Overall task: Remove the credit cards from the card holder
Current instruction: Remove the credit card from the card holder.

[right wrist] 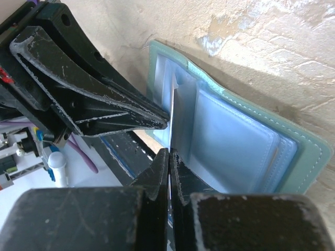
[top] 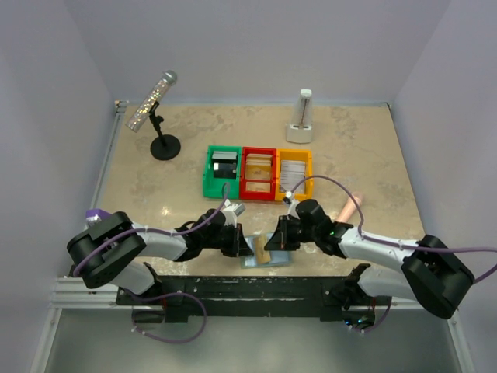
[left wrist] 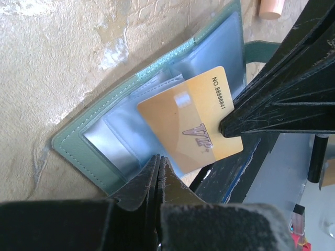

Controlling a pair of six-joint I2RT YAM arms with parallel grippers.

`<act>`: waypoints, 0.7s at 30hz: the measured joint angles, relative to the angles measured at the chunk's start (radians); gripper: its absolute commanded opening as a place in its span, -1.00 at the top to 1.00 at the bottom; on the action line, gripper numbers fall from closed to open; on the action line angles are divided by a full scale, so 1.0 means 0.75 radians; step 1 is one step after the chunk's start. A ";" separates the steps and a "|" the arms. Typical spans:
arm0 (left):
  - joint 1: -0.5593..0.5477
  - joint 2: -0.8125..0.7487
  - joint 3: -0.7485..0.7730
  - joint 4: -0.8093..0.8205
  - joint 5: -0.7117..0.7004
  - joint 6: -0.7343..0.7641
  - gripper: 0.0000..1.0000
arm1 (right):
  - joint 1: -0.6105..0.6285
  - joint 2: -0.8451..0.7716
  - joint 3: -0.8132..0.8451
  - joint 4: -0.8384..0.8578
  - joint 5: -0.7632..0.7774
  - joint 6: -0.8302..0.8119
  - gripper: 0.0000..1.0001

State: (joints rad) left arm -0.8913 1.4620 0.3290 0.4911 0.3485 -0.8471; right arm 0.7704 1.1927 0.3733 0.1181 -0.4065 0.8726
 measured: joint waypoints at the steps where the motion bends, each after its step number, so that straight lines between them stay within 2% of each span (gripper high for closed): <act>1: 0.000 0.000 0.000 -0.001 -0.002 -0.003 1.00 | -0.002 -0.007 0.001 -0.008 0.001 -0.004 1.00; 15: 0.000 -0.004 -0.008 0.002 -0.014 -0.010 0.99 | -0.026 -0.203 0.055 -0.312 0.076 -0.112 1.00; 21: 0.001 -0.051 -0.007 -0.057 -0.020 0.011 0.67 | -0.025 -0.257 0.129 -0.492 0.111 -0.177 1.00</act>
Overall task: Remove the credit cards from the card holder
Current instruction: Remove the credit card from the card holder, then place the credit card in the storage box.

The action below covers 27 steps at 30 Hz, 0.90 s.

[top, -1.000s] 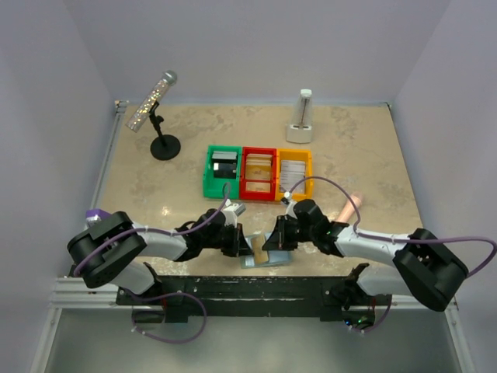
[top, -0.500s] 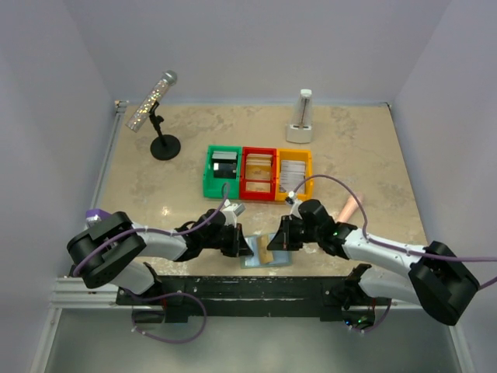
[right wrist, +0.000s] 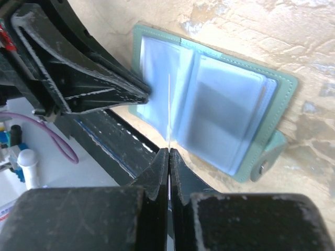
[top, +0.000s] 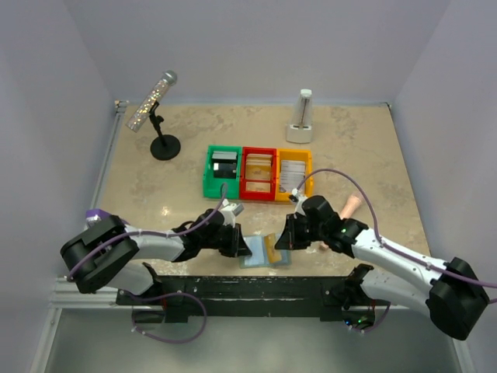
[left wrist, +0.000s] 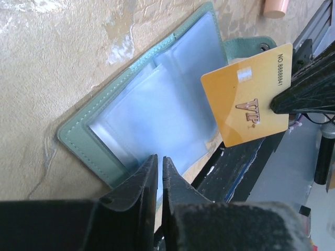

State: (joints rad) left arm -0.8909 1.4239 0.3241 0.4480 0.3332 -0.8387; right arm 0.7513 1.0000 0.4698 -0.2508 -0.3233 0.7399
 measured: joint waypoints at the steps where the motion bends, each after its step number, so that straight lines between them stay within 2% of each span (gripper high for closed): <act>1: 0.000 -0.016 0.003 -0.022 -0.001 0.009 0.63 | 0.000 -0.007 0.012 -0.027 0.004 -0.009 1.00; 13: 0.000 -0.231 0.163 -0.234 -0.009 0.068 0.25 | 0.000 -0.117 0.128 -0.284 0.100 -0.101 1.00; 19: 0.000 -0.346 0.239 -0.315 -0.014 0.099 0.21 | 0.000 -0.177 0.235 -0.385 0.140 -0.193 1.00; 23: 0.003 -0.471 0.212 -0.333 -0.057 0.101 0.11 | 0.000 -0.247 0.269 -0.412 0.132 -0.292 1.00; 27: 0.012 -0.608 0.129 -0.264 -0.073 0.115 0.07 | 0.000 -0.311 0.269 -0.398 0.061 -0.411 1.00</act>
State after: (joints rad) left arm -0.8818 0.9676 0.4210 0.2501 0.2783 -0.7525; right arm 0.7513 0.7666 0.6716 -0.5495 -0.2775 0.4316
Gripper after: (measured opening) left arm 0.455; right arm 0.010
